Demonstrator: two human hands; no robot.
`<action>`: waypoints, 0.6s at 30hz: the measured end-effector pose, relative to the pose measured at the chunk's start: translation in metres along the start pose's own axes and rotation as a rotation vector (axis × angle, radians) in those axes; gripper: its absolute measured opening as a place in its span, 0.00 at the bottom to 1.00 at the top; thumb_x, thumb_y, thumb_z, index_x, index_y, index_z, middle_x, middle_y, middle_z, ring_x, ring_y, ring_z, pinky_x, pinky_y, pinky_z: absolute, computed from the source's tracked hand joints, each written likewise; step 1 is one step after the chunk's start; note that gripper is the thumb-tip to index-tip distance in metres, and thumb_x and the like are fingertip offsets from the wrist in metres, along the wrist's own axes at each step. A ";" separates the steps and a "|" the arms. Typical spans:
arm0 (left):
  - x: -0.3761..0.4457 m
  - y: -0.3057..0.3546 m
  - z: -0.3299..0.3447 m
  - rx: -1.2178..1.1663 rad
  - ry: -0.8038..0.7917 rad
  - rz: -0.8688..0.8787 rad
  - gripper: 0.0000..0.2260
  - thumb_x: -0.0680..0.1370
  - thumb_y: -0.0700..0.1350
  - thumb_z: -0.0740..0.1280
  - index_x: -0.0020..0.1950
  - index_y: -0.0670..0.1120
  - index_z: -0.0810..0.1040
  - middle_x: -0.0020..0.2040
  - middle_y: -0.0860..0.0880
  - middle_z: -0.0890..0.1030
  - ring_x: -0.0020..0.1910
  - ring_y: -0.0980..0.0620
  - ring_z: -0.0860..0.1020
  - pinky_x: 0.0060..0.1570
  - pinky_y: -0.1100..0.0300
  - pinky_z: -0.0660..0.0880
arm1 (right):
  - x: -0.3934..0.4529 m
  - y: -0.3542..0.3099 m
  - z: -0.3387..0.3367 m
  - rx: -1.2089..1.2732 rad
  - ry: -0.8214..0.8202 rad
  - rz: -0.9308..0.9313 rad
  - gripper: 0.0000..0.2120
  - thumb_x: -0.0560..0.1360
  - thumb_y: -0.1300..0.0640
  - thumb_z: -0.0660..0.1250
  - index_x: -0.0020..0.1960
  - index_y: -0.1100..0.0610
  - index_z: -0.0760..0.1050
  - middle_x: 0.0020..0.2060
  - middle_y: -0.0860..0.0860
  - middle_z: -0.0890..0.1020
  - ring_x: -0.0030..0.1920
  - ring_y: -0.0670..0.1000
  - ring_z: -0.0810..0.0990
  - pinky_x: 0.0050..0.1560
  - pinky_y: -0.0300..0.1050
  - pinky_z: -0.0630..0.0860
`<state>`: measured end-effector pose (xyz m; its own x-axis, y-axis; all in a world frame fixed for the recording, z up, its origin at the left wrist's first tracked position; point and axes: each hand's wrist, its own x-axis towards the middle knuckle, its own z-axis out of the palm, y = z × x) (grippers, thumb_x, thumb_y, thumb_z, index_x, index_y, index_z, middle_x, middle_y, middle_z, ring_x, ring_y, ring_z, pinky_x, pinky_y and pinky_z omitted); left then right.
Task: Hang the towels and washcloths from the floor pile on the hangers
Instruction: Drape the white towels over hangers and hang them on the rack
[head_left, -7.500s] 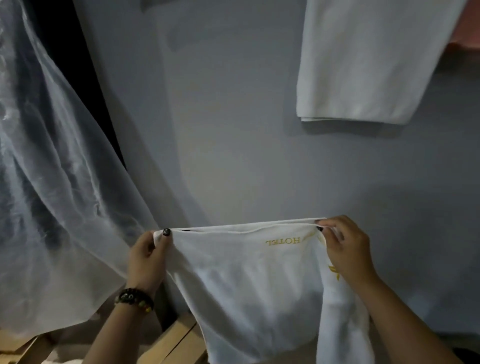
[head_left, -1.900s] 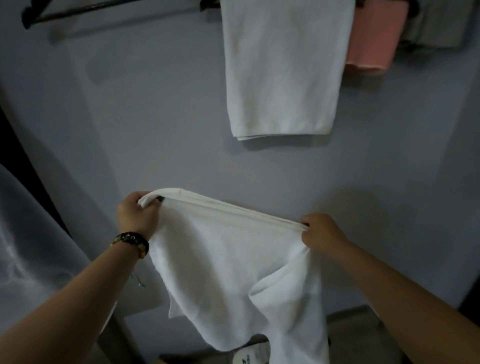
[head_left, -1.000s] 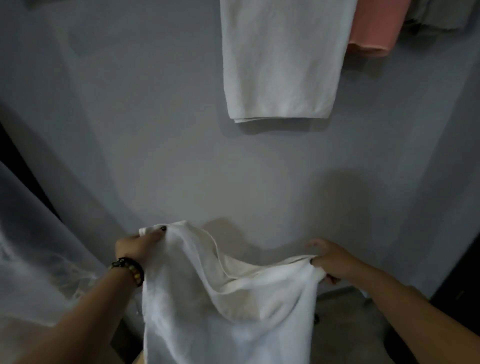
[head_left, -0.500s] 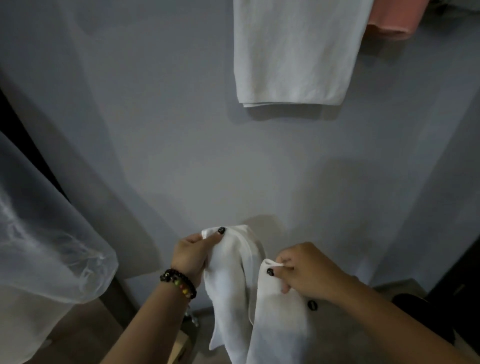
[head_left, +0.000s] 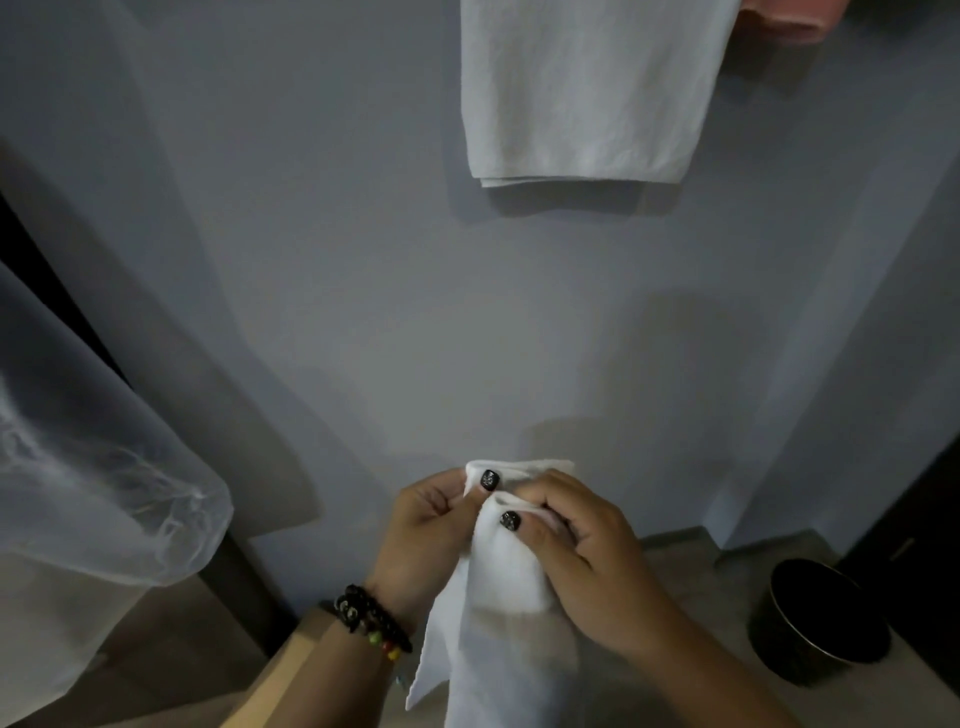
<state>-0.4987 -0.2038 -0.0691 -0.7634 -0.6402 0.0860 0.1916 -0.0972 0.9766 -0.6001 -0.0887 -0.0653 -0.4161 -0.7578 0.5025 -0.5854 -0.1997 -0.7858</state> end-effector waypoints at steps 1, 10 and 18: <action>-0.002 0.000 0.001 0.000 -0.018 0.003 0.10 0.79 0.42 0.66 0.45 0.36 0.82 0.38 0.39 0.82 0.35 0.48 0.79 0.34 0.60 0.75 | 0.001 -0.001 0.001 0.008 0.018 0.001 0.05 0.76 0.58 0.66 0.48 0.56 0.81 0.45 0.43 0.82 0.51 0.45 0.80 0.53 0.35 0.73; -0.017 -0.006 -0.001 -0.123 -0.064 -0.029 0.14 0.80 0.42 0.60 0.52 0.32 0.80 0.47 0.28 0.80 0.44 0.40 0.78 0.45 0.52 0.74 | -0.008 0.002 0.013 -0.001 0.291 0.004 0.02 0.70 0.60 0.73 0.40 0.55 0.81 0.40 0.43 0.83 0.44 0.48 0.82 0.44 0.40 0.76; -0.017 -0.010 -0.002 -0.106 -0.120 0.002 0.20 0.79 0.47 0.62 0.54 0.29 0.78 0.51 0.28 0.80 0.51 0.31 0.79 0.52 0.44 0.75 | -0.013 0.005 0.015 -0.060 0.362 0.007 0.06 0.67 0.59 0.75 0.35 0.56 0.79 0.33 0.45 0.81 0.34 0.46 0.80 0.33 0.41 0.74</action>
<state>-0.4860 -0.1935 -0.0805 -0.8301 -0.5451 0.1174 0.2527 -0.1801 0.9506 -0.5875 -0.0893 -0.0812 -0.6334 -0.4880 0.6006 -0.6166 -0.1506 -0.7727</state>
